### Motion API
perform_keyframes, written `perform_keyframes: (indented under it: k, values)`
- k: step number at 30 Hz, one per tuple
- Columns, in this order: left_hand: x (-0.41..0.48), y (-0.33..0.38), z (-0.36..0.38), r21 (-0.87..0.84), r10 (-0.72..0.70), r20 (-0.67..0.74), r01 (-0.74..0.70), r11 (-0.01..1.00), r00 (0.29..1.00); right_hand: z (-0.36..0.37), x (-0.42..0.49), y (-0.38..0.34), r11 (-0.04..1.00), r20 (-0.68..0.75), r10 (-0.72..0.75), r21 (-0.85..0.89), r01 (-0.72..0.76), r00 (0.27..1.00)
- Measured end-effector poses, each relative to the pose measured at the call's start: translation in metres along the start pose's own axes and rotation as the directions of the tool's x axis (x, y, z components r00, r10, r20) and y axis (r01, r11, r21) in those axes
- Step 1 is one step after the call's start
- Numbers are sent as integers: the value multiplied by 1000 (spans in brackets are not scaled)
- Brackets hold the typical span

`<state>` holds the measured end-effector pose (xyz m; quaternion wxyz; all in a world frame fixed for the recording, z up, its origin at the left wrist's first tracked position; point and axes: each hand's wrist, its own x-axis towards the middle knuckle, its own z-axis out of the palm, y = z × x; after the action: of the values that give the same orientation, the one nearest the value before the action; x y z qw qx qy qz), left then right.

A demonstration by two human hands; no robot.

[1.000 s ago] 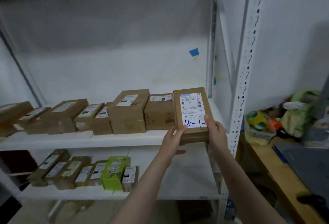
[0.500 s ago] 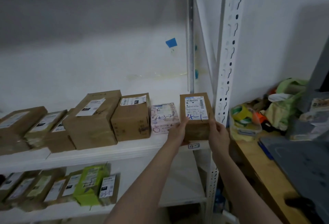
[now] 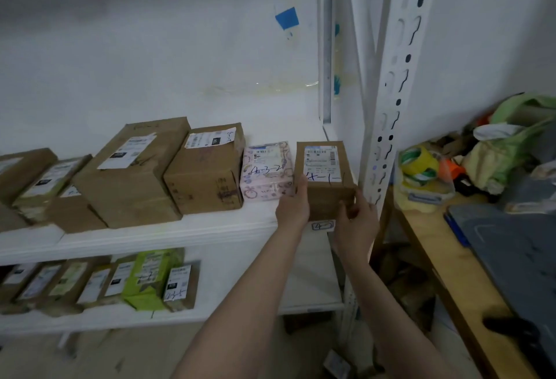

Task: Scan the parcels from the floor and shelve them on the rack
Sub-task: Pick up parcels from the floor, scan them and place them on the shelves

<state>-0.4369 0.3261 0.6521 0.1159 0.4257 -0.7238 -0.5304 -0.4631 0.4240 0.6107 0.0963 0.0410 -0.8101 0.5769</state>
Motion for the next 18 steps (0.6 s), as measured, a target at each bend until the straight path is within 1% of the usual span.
perform_keyframes:
  k: [2, 4, 7, 11, 14, 18]
  values:
    - [5, -2, 3, 141, -38, -26, 41, 989, 999, 6, 6, 4, 1000, 3, -3, -26, 3, 1000]
    - [11, -4, 6, 201, -66, -59, 76, 977, 996, 14, 6, 7, 1000, -8, 2, -14, -2, 1000]
    - [15, -4, 6, 165, -93, -56, 101, 981, 994, 24, -1, 10, 999, -19, 16, 40, -15, 1000]
    - [20, -7, 6, 159, -157, -65, 165, 973, 985, 32, -6, 18, 993, 57, 54, 106, -59, 997]
    - [22, -14, 8, 185, -137, -76, 149, 971, 988, 35, -9, 25, 989, 86, 55, 135, -66, 995]
    - [26, -19, 7, 162, -117, -59, 126, 979, 991, 29, -8, 28, 985, 137, 27, 168, -50, 990]
